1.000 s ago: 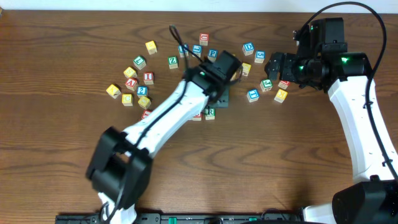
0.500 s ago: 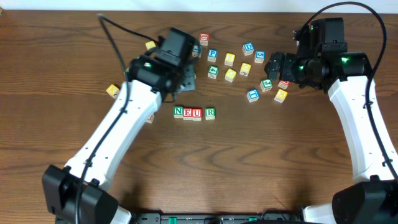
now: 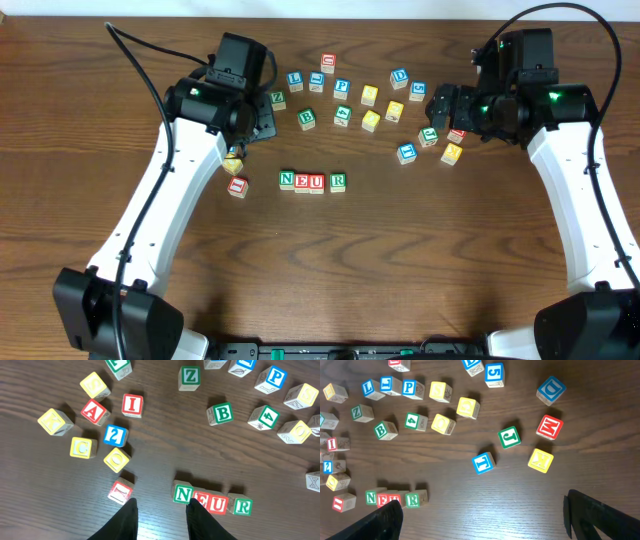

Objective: Spell out NEURIPS

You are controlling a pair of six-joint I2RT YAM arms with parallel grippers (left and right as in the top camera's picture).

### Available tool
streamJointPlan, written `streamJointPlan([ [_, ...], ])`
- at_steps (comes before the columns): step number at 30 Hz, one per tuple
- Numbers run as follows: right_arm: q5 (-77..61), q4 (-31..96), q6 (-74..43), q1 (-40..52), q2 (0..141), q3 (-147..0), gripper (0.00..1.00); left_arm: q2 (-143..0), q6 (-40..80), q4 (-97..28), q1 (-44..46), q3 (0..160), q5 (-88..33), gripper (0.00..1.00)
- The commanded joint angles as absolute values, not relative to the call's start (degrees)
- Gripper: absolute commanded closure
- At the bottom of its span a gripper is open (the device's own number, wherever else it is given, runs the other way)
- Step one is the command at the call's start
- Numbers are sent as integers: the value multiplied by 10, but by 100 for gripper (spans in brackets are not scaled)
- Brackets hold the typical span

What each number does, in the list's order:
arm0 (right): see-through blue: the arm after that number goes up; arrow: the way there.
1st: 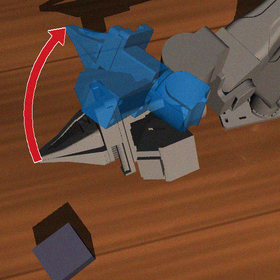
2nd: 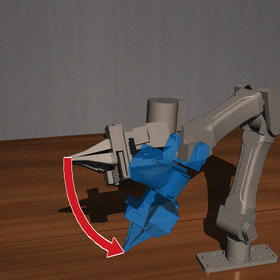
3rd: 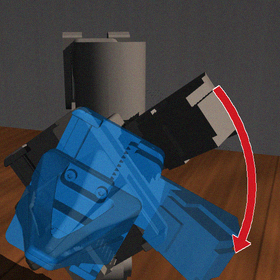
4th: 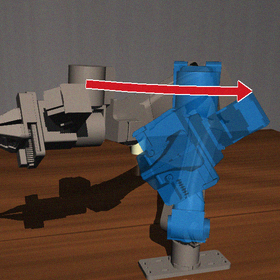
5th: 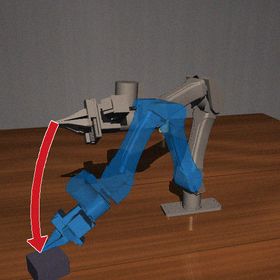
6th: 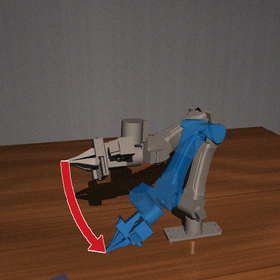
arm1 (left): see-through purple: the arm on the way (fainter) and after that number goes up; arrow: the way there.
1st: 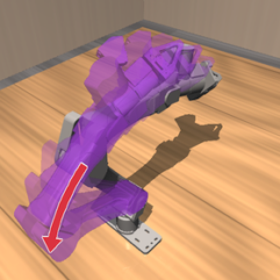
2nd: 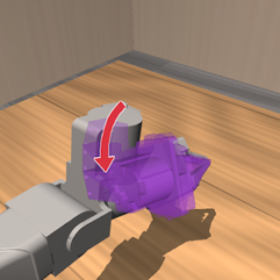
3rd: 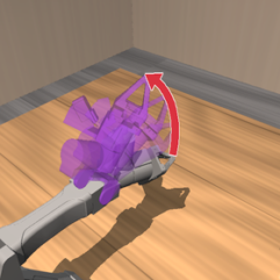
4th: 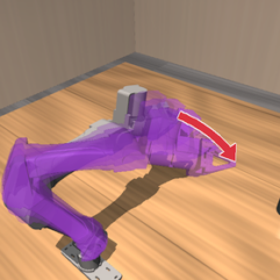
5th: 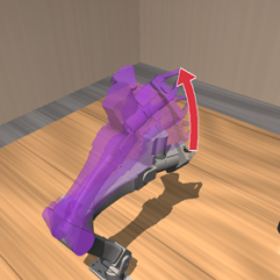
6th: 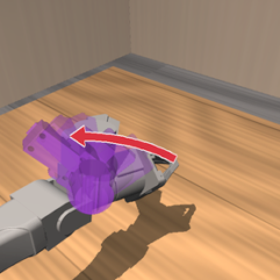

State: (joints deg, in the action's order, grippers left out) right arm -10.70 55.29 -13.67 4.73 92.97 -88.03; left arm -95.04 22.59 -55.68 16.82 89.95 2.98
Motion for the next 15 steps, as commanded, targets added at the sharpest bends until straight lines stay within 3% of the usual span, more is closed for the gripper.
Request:
streamJointPlan([
  [1,-107,553,-141,50,930,-890,1,-944,188,-556,159,915,37,68],
  [15,-107,553,-141,50,930,-890,1,-945,122,-505,109,915,36,67],
])
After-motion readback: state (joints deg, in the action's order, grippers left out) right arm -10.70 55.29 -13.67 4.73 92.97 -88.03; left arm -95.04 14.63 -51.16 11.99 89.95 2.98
